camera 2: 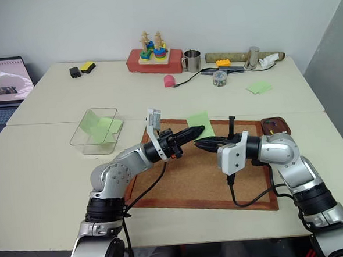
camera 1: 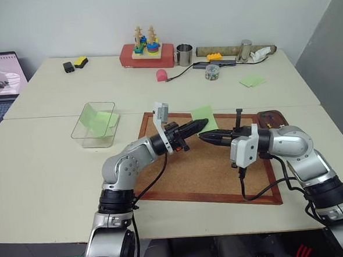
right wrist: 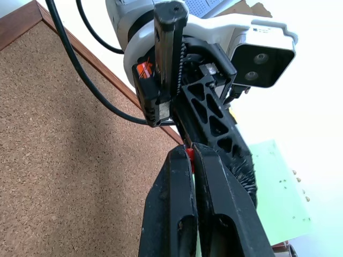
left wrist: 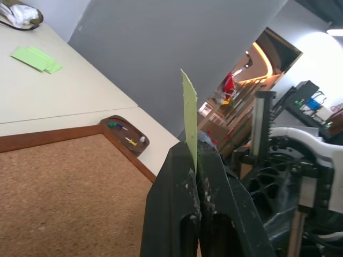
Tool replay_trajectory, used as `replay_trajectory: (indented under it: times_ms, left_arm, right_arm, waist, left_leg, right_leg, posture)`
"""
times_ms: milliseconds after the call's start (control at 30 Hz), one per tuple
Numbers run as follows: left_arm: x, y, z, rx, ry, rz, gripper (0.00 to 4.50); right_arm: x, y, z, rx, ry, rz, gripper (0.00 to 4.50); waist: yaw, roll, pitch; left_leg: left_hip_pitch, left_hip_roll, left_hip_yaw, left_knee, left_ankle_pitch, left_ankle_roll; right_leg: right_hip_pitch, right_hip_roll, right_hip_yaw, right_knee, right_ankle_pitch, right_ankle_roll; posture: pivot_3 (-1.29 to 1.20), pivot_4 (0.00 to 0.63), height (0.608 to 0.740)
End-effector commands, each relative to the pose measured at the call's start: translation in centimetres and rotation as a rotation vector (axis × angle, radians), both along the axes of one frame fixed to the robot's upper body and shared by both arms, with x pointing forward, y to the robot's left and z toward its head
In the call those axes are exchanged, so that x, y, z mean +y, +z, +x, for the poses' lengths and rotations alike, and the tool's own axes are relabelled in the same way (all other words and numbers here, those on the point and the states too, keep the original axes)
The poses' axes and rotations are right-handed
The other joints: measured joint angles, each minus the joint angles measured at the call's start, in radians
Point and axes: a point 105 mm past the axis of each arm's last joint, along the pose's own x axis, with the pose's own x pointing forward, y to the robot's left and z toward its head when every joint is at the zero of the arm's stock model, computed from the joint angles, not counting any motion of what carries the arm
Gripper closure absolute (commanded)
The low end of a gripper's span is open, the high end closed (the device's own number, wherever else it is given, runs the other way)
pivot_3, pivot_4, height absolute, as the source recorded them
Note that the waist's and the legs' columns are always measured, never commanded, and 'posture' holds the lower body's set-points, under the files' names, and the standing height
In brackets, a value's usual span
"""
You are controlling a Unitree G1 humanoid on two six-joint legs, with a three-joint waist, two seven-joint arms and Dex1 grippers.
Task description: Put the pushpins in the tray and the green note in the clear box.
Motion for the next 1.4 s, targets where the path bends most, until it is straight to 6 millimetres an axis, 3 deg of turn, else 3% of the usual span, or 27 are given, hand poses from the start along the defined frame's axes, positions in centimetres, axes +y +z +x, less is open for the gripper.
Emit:
replay_trajectory:
  times_ms: [33, 300, 367, 500, 600, 800, 1067, 1200, 1400]
  left_arm:
    - [-0.1, 0.1, 0.7, -0.071, 0.056, 0.044, 4.45]
    - [0.3, -1.0, 2.6, -0.130, 0.200, 0.121, 4.45]
    - [0.6, -0.4, 2.8, -0.144, 0.224, 0.097, 4.45]
    - [1.0, 0.8, 2.1, -0.202, 0.228, 0.093, 4.45]
    - [1.2, 1.3, 1.3, -0.253, 0.237, 0.119, 4.45]
    - [0.8, 2.3, -0.2, -0.307, 0.213, 0.125, 4.45]
    - [0.0, 2.2, -0.8, -0.324, 0.202, 0.136, 4.45]
    - [-0.3, 2.3, -0.9, -0.340, 0.204, 0.142, 4.45]
    - [0.1, 2.3, -0.7, -0.341, 0.224, 0.144, 4.50]
  right_arm:
    - [0.4, 1.6, -0.5, -0.071, 0.032, 0.039, 4.50]
    - [-0.6, 3.0, -0.3, -0.067, -0.032, 0.128, 4.50]
    - [-2.7, 3.5, 1.1, -0.034, -0.161, 0.178, 4.50]
    - [-8.9, 3.7, 4.6, 0.093, -0.500, 0.342, 4.50]
    - [-13.7, 2.3, 6.3, 0.158, -0.725, 0.414, 4.50]
    - [-18.8, -1.3, 8.0, 0.309, -1.006, 0.458, 4.50]
    - [-20.6, -4.6, 9.4, 0.456, -1.136, 0.537, 4.50]
    - [-21.0, -4.9, 10.1, 0.481, -1.160, 0.590, 4.50]
    - [-20.9, -4.5, 10.4, 0.490, -1.155, 0.624, 3.38]
  waist:
    - [0.000, 0.000, 0.000]
    - [0.000, 0.000, 0.000]
    - [0.001, 0.000, 0.000]
    - [0.004, 0.000, 0.000]
    - [0.003, 0.000, 0.000]
    - [-0.001, 0.000, 0.000]
    - [-0.005, 0.000, 0.000]
    - [-0.004, 0.000, 0.000]
    - [-0.003, 0.000, 0.000]
  left_leg:
    - [0.000, 0.000, 0.000, 0.000, 0.000, 0.000]
    - [0.000, 0.000, 0.000, 0.000, 0.000, 0.000]
    - [0.000, 0.000, 0.000, 0.000, 0.000, 0.000]
    - [0.000, -0.001, 0.000, 0.001, 0.000, 0.000]
    - [0.000, -0.001, 0.001, 0.001, 0.000, 0.000]
    - [0.000, -0.001, 0.002, 0.000, 0.000, 0.000]
    - [0.002, -0.001, 0.004, 0.000, 0.000, 0.000]
    - [0.001, -0.001, 0.004, 0.000, 0.000, 0.000]
    - [0.001, -0.001, 0.004, 0.000, 0.000, 0.000]
  right_leg:
    - [0.000, 0.000, 0.000, 0.000, 0.000, 0.000]
    - [0.000, 0.000, 0.000, 0.000, 0.000, 0.000]
    - [0.000, 0.000, 0.000, 0.000, 0.000, 0.000]
    - [0.000, -0.001, 0.000, 0.001, 0.000, 0.000]
    - [0.000, -0.001, 0.001, 0.001, 0.000, 0.000]
    - [0.000, -0.001, 0.002, 0.002, 0.000, 0.000]
    - [0.000, 0.000, 0.004, 0.003, 0.000, 0.000]
    - [0.000, 0.000, 0.004, 0.003, 0.000, 0.000]
    - [0.000, 0.000, 0.004, 0.002, 0.000, 0.000]
  posture:
    - [0.00, 0.150, 0.740]
    - [0.00, 0.150, 0.740]
    - [0.00, 0.150, 0.740]
    - [0.00, 0.150, 0.740]
    - [0.00, 0.150, 0.740]
    - [0.00, 0.150, 0.740]
    - [0.00, 0.150, 0.740]
    - [0.00, 0.150, 0.740]
    - [0.00, 0.150, 0.740]
